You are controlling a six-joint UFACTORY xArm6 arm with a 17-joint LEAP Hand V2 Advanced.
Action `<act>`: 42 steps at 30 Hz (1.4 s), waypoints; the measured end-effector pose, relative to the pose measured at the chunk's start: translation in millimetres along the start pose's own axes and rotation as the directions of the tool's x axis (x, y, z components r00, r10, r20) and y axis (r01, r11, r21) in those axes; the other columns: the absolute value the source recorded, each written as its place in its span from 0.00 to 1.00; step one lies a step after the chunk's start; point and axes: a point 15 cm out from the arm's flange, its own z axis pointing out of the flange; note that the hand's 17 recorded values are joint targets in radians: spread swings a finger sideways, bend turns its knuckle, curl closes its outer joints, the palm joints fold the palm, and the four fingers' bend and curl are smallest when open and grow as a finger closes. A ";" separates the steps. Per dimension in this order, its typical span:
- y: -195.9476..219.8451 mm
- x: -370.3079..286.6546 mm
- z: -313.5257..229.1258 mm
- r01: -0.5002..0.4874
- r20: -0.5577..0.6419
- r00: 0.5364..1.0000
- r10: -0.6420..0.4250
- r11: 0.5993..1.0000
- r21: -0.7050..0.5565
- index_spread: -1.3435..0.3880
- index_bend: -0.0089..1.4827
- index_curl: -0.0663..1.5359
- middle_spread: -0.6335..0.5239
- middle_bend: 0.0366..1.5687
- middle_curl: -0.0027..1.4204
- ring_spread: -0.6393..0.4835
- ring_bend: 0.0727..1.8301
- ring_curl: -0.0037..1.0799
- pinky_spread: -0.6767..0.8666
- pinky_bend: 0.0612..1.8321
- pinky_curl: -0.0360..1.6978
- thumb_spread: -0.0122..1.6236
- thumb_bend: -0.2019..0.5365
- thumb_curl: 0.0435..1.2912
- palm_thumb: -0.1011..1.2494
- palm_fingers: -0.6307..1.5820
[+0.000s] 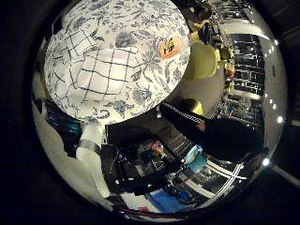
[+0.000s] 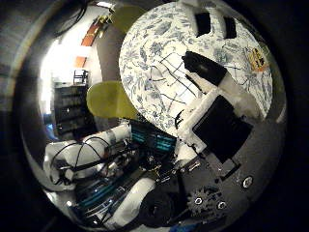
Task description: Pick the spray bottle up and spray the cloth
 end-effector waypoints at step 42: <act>54.8 297.5 103.2 -0.904 0.854 0.414 0.314 0.253 0.345 0.70 0.11 0.21 0.67 0.23 0.28 0.70 0.33 0.27 0.68 0.33 0.13 0.67 0.24 0.22 0.46 0.33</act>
